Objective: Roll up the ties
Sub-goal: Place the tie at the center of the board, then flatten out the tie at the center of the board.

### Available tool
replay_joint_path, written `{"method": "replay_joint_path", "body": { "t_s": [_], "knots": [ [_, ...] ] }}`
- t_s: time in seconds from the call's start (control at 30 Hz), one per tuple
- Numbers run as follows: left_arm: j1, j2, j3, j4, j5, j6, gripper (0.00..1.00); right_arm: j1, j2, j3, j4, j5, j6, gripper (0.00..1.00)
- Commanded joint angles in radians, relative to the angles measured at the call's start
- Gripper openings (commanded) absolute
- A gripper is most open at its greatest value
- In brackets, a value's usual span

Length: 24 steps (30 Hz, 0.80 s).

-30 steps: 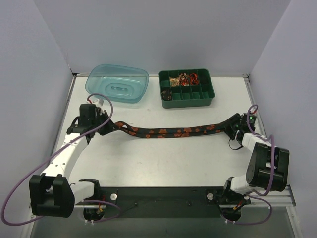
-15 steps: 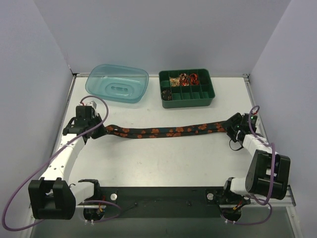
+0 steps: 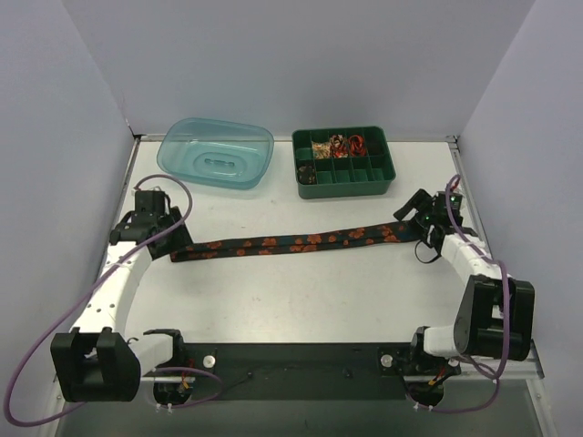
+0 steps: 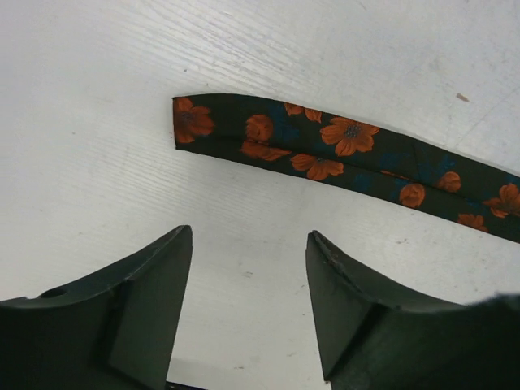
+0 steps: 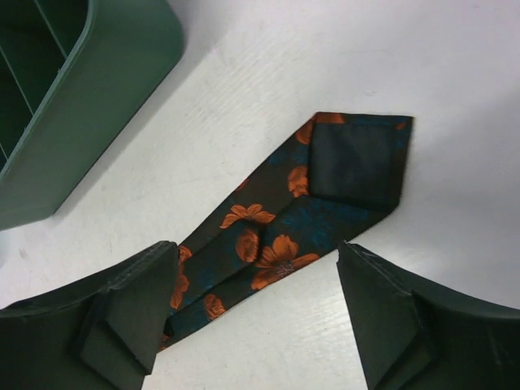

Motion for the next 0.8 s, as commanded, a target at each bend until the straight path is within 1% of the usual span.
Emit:
{"method": "replay_joint_path", "body": {
  "t_s": [0.0, 0.03, 0.1, 0.23, 0.33, 0.43, 0.53, 0.57, 0.7, 0.77],
  "knots": [
    [0.008, -0.029, 0.074, -0.056, -0.102, 0.007, 0.74, 0.065, 0.067, 0.073, -0.035, 0.019, -0.065, 0.83],
    [0.008, -0.031, 0.079, -0.065, -0.132, 0.007, 0.76, 0.085, 0.076, 0.079, -0.034, 0.019, -0.077, 0.83],
    [0.008, -0.043, 0.089, -0.07, -0.143, 0.013, 0.76, 0.101, 0.125, 0.107, -0.055, 0.022, -0.081, 0.81],
    [0.008, -0.062, 0.097, -0.062, -0.122, 0.022, 0.76, 0.117, 0.21, 0.177, -0.111, 0.028, -0.079, 0.77],
    [0.008, -0.062, 0.096, -0.061, -0.113, 0.027, 0.76, 0.117, 0.246, 0.184, -0.105, 0.019, -0.071, 0.75],
    [0.008, -0.057, 0.094, -0.056, -0.107, 0.033, 0.76, 0.121, 0.276, 0.194, -0.106, 0.021, -0.062, 0.66],
    [0.008, -0.051, 0.094, -0.05, -0.102, 0.034, 0.76, 0.124, 0.3, 0.205, -0.114, 0.021, -0.061, 0.63],
    [0.008, -0.052, 0.092, -0.048, -0.101, 0.034, 0.76, 0.124, 0.302, 0.202, -0.112, 0.019, -0.059, 0.55],
    [0.008, -0.045, 0.091, -0.039, -0.093, 0.034, 0.76, 0.127, 0.306, 0.194, -0.102, 0.013, -0.058, 0.53],
    [0.008, -0.042, 0.088, -0.034, -0.09, 0.034, 0.76, 0.127, 0.317, 0.194, -0.098, 0.007, -0.053, 0.47]
  ]
}}
